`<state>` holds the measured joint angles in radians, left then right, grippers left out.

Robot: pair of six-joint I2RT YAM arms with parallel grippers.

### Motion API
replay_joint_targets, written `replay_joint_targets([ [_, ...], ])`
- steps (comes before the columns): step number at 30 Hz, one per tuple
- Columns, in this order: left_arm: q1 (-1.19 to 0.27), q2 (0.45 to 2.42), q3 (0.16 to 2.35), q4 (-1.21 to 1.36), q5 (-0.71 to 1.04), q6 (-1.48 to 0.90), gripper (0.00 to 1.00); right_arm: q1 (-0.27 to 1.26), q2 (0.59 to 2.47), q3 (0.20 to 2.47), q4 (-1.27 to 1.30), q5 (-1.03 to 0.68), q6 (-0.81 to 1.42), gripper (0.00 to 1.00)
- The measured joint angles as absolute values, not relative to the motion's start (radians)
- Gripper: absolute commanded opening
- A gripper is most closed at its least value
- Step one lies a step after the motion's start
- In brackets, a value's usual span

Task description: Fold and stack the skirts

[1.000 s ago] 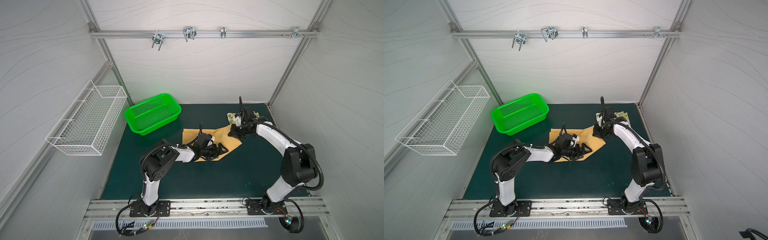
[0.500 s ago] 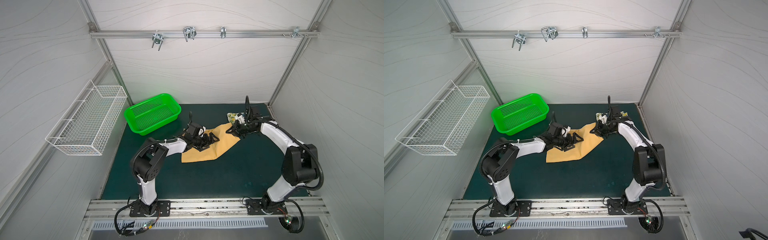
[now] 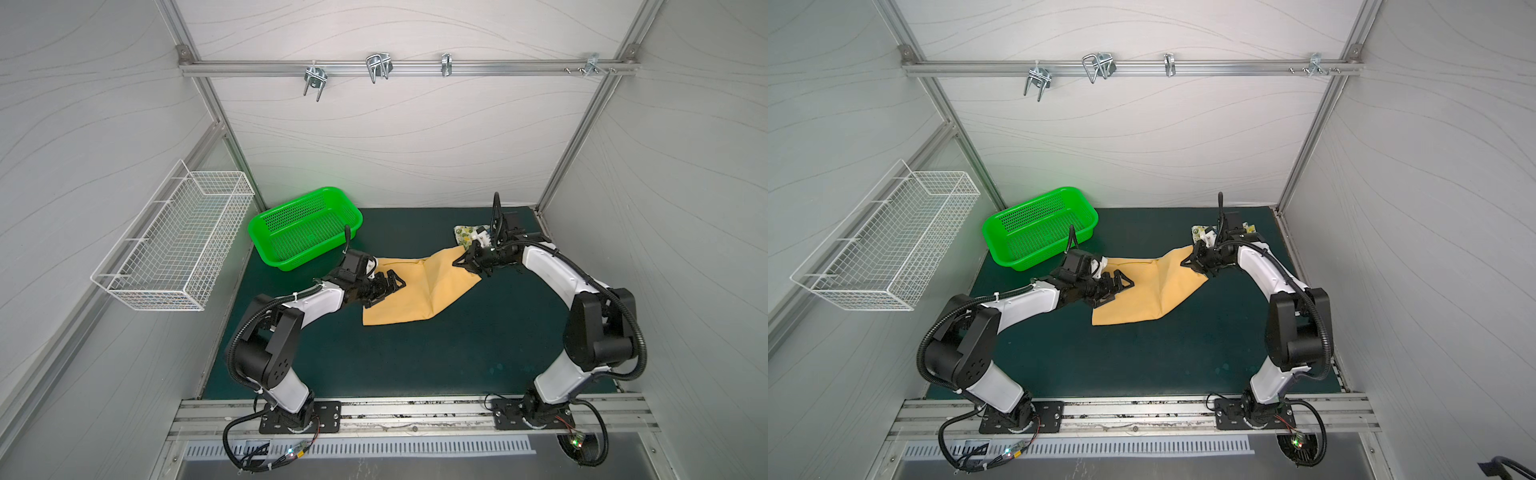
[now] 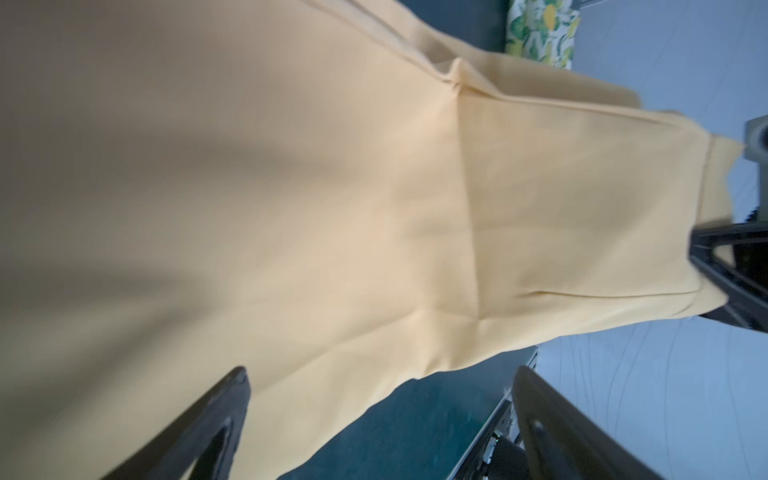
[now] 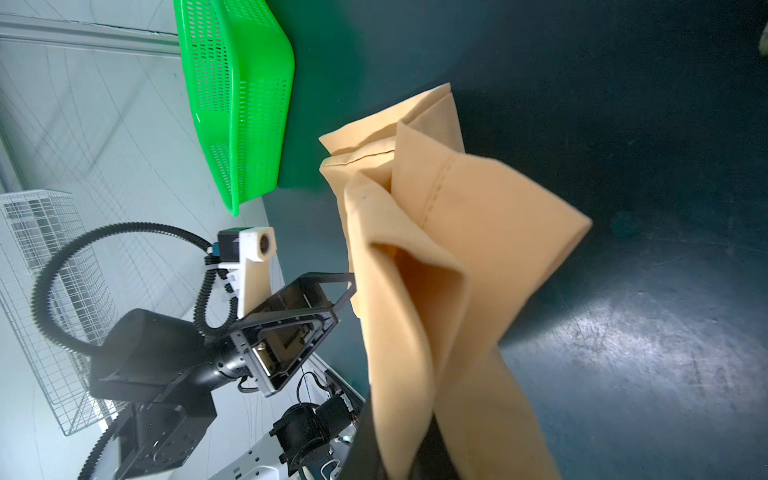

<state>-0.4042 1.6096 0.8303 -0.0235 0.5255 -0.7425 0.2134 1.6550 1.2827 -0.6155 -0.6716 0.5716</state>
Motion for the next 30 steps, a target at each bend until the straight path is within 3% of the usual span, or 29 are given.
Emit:
replay_joint_targets([
  [18, -0.368, 1.632, 0.781, -0.022, 0.487, -0.710, 0.99, 0.226, 1.655, 1.283, -0.614, -0.662, 0.575, 0.01],
  [30, -0.368, 1.645, 0.781, 0.018, 0.492, -0.709, 0.99, 0.367, 1.688, 1.283, -0.540, -0.651, 0.685, 0.02],
])
